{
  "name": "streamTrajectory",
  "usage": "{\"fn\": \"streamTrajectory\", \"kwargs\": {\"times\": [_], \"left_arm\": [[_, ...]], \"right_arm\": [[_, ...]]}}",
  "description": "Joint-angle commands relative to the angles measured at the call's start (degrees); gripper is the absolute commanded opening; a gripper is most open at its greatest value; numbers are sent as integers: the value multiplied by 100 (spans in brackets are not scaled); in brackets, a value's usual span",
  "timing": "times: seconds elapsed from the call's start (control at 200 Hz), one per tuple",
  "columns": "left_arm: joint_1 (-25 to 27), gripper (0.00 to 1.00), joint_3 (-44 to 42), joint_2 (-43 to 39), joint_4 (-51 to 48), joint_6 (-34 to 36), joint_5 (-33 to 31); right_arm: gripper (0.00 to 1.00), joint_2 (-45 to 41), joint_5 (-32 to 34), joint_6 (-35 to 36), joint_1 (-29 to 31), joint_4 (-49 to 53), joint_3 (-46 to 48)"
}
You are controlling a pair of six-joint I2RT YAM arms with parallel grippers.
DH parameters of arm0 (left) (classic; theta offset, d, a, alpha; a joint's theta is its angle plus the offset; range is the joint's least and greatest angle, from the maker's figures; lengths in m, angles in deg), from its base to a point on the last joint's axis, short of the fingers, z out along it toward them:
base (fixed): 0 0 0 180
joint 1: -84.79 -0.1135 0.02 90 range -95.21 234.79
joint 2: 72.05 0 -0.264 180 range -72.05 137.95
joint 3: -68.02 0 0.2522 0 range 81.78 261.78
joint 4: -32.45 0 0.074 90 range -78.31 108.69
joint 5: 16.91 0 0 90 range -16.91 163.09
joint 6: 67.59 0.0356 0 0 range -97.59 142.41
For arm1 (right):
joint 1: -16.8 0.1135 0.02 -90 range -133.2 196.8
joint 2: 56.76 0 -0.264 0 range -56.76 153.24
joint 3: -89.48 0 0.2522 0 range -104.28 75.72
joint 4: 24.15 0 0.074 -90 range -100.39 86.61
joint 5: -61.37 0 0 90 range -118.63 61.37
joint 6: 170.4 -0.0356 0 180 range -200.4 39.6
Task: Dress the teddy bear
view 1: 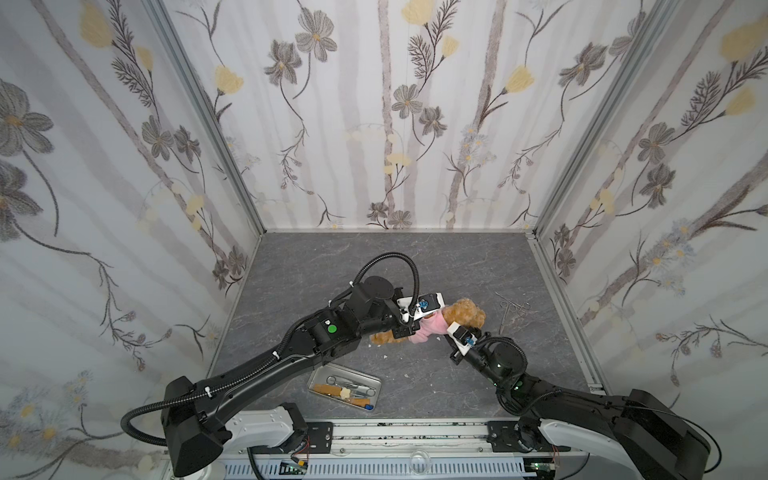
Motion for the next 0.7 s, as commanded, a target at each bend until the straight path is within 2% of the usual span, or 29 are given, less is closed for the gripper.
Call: {"fn": "streamTrajectory", "kwargs": {"times": [0.0,0.415,0.694], "left_arm": [[24,14,145,156,-552,223,-164],[33,19,263,578,-766,493,-336],[37,31,217,594,-864,551,-378]], "right_arm": [[0,-11,175,233,63,-96,-71],[0,51,198,248,94,-161,-97],[0,77,227,268,99,-165,-100]]}}
